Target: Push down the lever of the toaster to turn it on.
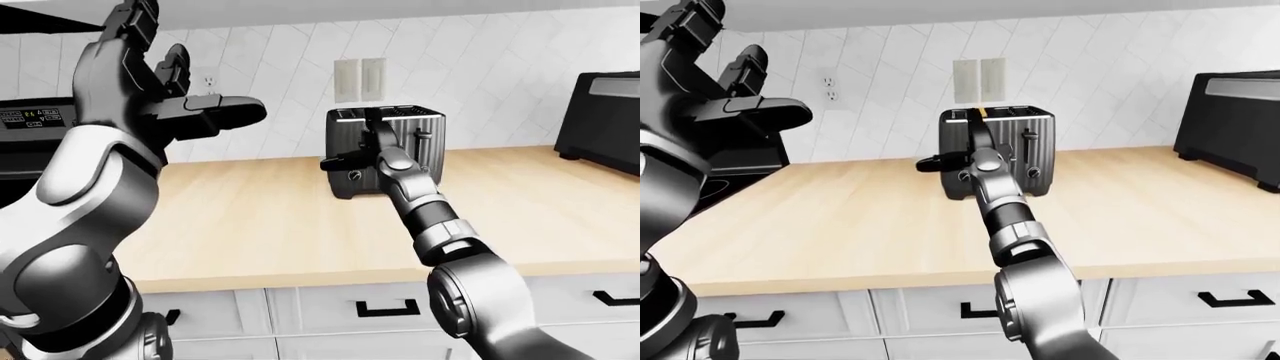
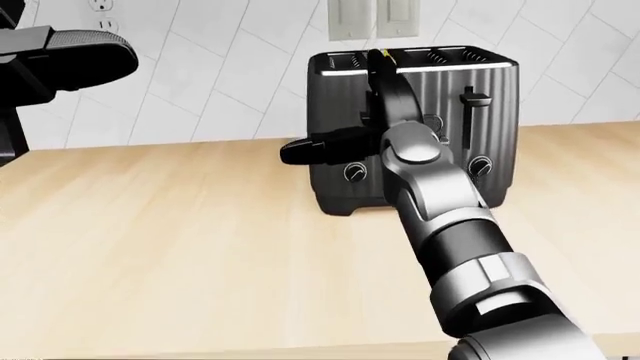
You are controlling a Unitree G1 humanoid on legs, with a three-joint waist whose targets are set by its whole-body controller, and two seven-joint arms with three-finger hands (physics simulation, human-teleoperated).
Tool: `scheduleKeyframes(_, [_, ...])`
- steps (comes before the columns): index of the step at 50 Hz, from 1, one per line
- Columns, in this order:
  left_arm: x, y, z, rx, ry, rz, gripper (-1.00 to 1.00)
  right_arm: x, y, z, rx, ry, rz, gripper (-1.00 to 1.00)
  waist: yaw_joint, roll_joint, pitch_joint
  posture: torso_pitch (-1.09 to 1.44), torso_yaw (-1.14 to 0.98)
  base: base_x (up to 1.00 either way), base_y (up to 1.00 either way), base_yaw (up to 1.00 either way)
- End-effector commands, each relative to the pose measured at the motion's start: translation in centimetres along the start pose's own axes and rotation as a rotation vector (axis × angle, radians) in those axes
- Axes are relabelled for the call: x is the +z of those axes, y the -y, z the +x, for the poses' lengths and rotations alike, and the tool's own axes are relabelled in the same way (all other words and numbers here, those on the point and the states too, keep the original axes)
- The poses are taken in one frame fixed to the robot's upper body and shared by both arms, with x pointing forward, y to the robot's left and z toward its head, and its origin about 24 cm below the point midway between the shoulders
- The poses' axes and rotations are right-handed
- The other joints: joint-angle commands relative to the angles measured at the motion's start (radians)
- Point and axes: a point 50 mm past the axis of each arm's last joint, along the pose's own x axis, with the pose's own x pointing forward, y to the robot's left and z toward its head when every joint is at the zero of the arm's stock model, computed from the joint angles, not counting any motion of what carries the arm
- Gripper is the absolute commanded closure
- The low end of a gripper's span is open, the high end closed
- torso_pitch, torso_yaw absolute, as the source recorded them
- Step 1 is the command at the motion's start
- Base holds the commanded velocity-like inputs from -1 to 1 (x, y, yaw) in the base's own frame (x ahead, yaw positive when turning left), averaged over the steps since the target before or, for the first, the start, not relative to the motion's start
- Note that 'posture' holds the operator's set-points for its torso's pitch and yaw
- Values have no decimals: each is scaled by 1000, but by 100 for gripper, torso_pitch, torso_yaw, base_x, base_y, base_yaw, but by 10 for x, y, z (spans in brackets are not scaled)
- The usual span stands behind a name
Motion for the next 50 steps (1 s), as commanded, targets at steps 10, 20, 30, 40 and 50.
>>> scheduleKeyframes(10, [12, 0, 0, 4, 60, -11, -100, 1, 1, 1, -5, 7, 6, -100, 2, 3, 4, -60, 0, 0, 0, 0])
scheduleKeyframes(20, [12, -1, 0, 5, 62, -13, -100, -10, 1, 0, -8, -10, 12, -100, 5, 3, 2, -60, 0, 0, 0, 0])
scheduleKeyframes(30, [12, 0, 0, 4, 62, -14, -100, -18, 2, 0, -11, -27, 17, -100, 7, 2, 2, -60, 0, 0, 0, 0])
scheduleKeyframes(40, [13, -1, 0, 4, 63, -17, -100, -29, 0, 0, -8, -48, 20, -100, 9, 3, 1, -60, 0, 0, 0, 0])
scheduleKeyframes(50, [13, -1, 0, 6, 64, -18, -100, -39, -2, -1, -6, -63, 33, -100, 9, 4, 0, -60, 0, 0, 0, 0])
